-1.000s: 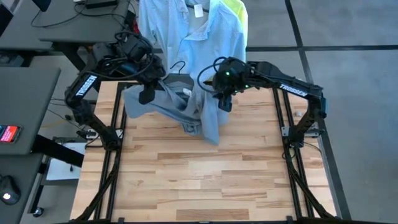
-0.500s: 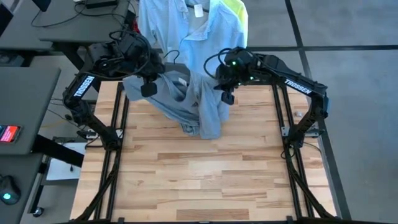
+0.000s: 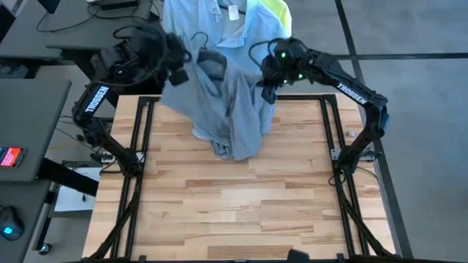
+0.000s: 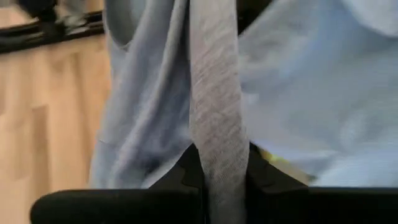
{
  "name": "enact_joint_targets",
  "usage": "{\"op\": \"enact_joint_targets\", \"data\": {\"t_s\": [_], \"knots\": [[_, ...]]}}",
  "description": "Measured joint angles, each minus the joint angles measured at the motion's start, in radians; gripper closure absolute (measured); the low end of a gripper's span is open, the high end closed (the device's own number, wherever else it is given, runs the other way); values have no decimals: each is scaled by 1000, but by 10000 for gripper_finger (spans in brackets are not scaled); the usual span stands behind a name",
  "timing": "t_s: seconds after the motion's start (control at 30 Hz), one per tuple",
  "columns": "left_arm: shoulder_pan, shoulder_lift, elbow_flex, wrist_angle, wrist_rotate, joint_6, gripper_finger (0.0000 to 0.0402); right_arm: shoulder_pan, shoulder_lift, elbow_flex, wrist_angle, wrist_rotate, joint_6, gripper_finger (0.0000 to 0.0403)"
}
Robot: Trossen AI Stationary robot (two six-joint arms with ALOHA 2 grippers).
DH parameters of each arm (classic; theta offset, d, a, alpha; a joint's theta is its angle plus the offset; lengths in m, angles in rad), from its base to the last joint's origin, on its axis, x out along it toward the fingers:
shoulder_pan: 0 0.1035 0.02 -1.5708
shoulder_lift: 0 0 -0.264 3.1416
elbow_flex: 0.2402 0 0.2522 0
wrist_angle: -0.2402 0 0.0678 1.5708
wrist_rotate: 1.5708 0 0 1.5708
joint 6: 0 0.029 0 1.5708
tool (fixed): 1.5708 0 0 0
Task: Hang clothes
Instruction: Hang the gray shirt on the rack
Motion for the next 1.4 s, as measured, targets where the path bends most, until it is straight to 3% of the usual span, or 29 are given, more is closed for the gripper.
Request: {"op": "enact_joint_targets", "data": {"t_s": [0.13, 0.37, 0.73, 0.97, 1.4], "knots": [[32, -2, 0, 79, 1, 11, 261, -62, 0, -3, 74, -46, -5, 379], [93, -2, 0, 18, 0, -17, 261, -140, -2, 0, 229, -178, 15, 379], [145, -1, 0, -154, 49, -154, 260, -225, 0, 64, 412, -196, 39, 379], [145, -1, 0, -165, 63, -170, 260, -319, -1, 81, 476, -209, 104, 379], [145, 0, 0, -162, 81, -184, 260, -392, 55, 81, 550, -238, 202, 379]]}}
